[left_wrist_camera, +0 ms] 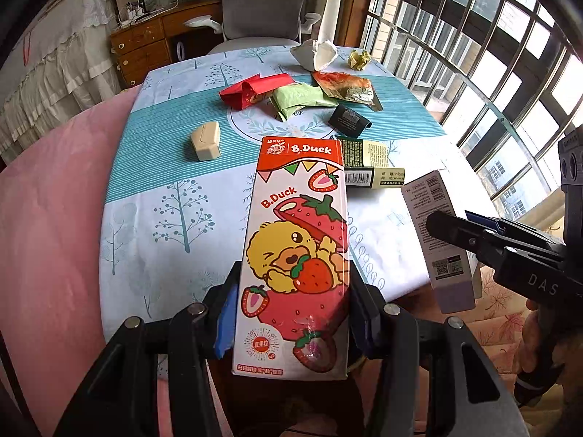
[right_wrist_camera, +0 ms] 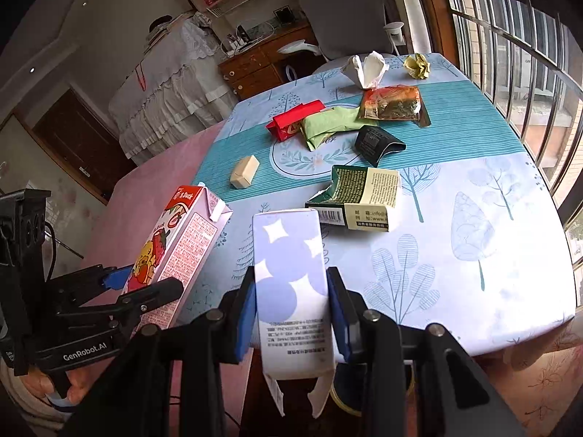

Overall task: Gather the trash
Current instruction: 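Grasp the B.Duck juice carton with the left tool while the right grasps a white box, then carry carton and white box down over the bin and open both tools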

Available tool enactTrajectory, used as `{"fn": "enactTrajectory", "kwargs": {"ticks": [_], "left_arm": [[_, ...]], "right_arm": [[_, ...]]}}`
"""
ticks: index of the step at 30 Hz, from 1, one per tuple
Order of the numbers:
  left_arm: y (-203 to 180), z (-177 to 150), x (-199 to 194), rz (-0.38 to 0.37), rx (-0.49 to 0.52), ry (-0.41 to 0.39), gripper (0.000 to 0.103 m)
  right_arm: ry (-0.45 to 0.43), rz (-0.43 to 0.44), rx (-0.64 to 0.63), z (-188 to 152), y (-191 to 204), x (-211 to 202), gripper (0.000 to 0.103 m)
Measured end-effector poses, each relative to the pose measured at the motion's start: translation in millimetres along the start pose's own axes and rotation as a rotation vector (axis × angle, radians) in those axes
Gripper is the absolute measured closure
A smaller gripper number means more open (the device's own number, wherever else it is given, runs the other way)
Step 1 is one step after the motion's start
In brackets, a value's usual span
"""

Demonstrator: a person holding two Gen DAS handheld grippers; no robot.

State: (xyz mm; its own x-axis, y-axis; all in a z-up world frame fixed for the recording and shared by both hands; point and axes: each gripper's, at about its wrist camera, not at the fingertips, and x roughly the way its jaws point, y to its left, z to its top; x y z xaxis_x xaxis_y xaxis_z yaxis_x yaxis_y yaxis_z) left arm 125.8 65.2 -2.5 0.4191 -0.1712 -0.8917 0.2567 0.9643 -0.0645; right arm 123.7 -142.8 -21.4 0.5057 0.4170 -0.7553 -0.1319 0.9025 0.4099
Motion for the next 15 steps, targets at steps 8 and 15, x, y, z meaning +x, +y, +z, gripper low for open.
{"fn": "enactTrajectory", "kwargs": {"ticks": [8, 15], "left_arm": [[-22.4, -67.0, -12.7, -0.063, 0.097, 0.055, 0.054], [-43.6, -100.1, -18.4, -0.103, 0.126, 0.089, 0.054]], "right_arm": [[0.047, -0.067, 0.081, -84.3, 17.6, -23.0, 0.067], [0.075, -0.101, 0.116, -123.1, 18.3, -42.1, 0.067]]}}
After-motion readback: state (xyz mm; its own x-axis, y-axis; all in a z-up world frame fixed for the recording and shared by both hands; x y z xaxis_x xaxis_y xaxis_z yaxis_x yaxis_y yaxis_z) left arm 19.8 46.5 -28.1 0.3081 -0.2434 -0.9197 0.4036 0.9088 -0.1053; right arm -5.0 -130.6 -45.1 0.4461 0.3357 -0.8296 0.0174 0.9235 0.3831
